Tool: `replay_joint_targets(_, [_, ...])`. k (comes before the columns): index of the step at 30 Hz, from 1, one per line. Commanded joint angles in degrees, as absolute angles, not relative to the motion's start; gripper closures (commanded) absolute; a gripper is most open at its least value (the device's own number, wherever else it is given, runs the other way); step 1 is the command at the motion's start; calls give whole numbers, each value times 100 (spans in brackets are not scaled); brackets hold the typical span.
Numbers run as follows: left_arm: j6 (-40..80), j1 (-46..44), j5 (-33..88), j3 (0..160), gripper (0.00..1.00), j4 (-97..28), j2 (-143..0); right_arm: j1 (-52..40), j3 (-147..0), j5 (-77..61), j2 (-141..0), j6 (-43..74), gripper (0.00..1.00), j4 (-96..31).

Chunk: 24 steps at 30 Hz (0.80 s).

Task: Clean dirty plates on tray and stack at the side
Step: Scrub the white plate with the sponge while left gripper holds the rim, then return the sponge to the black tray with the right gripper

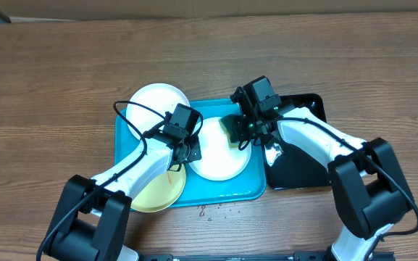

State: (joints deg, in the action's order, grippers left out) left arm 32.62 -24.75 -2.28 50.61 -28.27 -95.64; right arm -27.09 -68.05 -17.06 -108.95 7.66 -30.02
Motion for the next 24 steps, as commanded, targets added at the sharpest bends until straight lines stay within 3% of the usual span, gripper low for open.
replay_joint_targets(1, [3194,-2515,-185,5063,96,-2847,-9612,-2705,-6788,-1769,-11109,740,96,-2956])
replay_joint_targets(24, [3197,-2517,-183,5063,96,-2842,-9612,-2746,-6788,-2862,-11404,738,96,-3319])
